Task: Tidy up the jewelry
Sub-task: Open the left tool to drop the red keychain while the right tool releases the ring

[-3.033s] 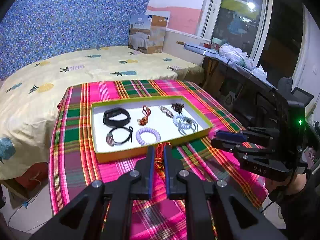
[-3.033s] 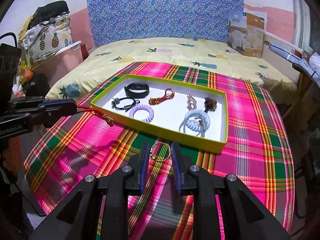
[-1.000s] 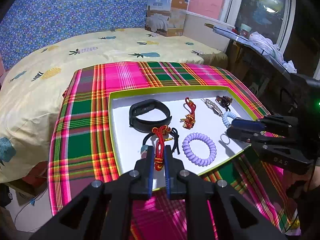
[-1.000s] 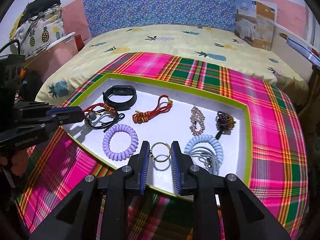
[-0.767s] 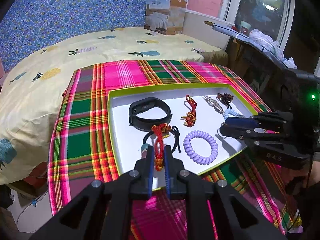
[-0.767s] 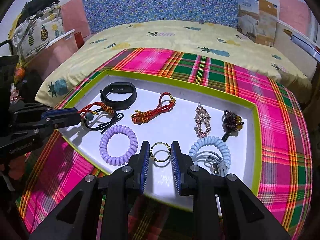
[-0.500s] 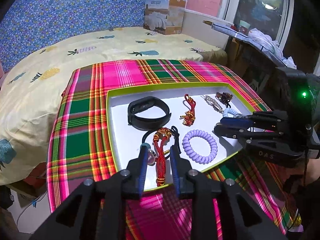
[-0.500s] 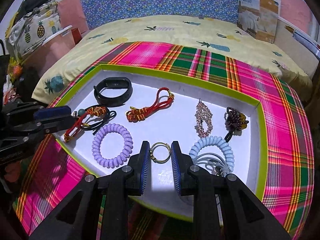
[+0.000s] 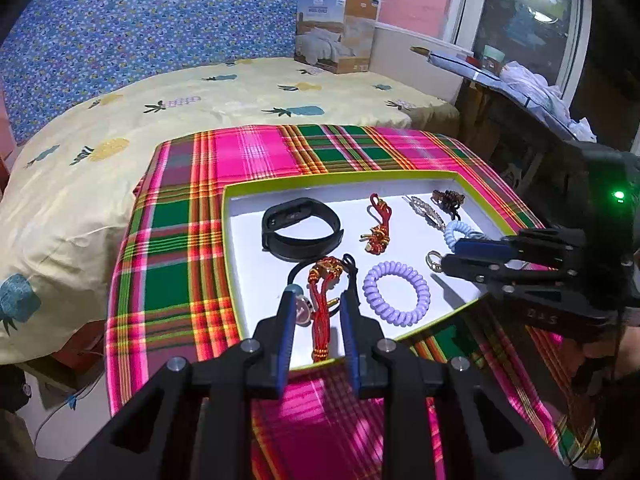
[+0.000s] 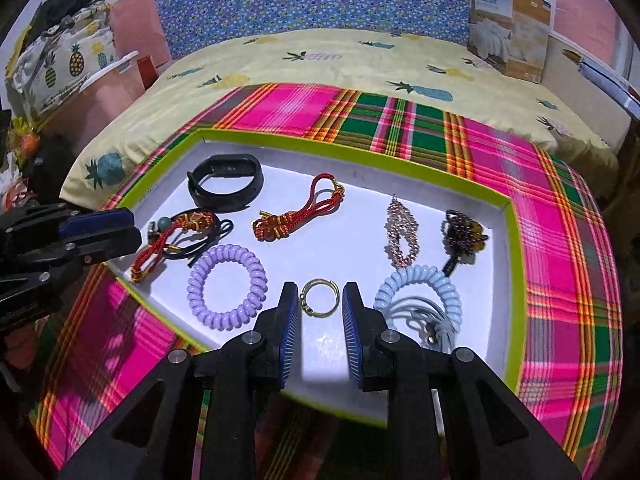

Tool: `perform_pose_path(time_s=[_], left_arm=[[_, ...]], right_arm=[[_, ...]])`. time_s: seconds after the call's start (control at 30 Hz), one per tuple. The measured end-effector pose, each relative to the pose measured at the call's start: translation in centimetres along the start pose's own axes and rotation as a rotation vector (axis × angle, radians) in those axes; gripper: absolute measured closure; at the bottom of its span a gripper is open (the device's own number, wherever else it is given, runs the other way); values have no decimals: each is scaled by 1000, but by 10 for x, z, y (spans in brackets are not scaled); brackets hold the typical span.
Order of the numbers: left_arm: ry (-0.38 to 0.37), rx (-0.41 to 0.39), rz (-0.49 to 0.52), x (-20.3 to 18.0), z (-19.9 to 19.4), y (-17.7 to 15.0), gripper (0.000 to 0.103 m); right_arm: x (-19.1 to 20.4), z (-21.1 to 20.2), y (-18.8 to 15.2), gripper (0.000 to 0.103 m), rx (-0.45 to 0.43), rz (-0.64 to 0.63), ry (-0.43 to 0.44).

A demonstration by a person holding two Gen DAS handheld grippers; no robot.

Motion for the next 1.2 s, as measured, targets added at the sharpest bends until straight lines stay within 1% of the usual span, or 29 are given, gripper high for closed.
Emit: perform_pose_path(time_s=[0.2, 0.5, 0.67, 0.97, 1.2], left_arm=[[28, -16, -19, -6, -18, -5, 80], [45, -20, -27, -28, -47, -31, 80], [66, -18, -29, -36, -60, -42, 80], [100, -20, -31, -47, -77, -61, 80], [107, -23, -28, -52, -84, -69, 80]], right_arm=[[9, -34, -11, 77, -46, 31, -8], [26, -80, -38, 77, -96, 51, -37], [35, -101, -54, 77, -127, 62, -55], [49, -122, -78, 77, -155, 71, -87], [54, -130, -90, 77, -158, 73, -91]])
Point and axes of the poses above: each gripper's, at about its wrist camera, not at the fingertips, and z roughly the way its jaws point, x to its left, y to its top, the point moved 6 cm from there along z, roughly the way its jaws point, and after that the axes turned 5 degrees about y, right-handed, at the moved point
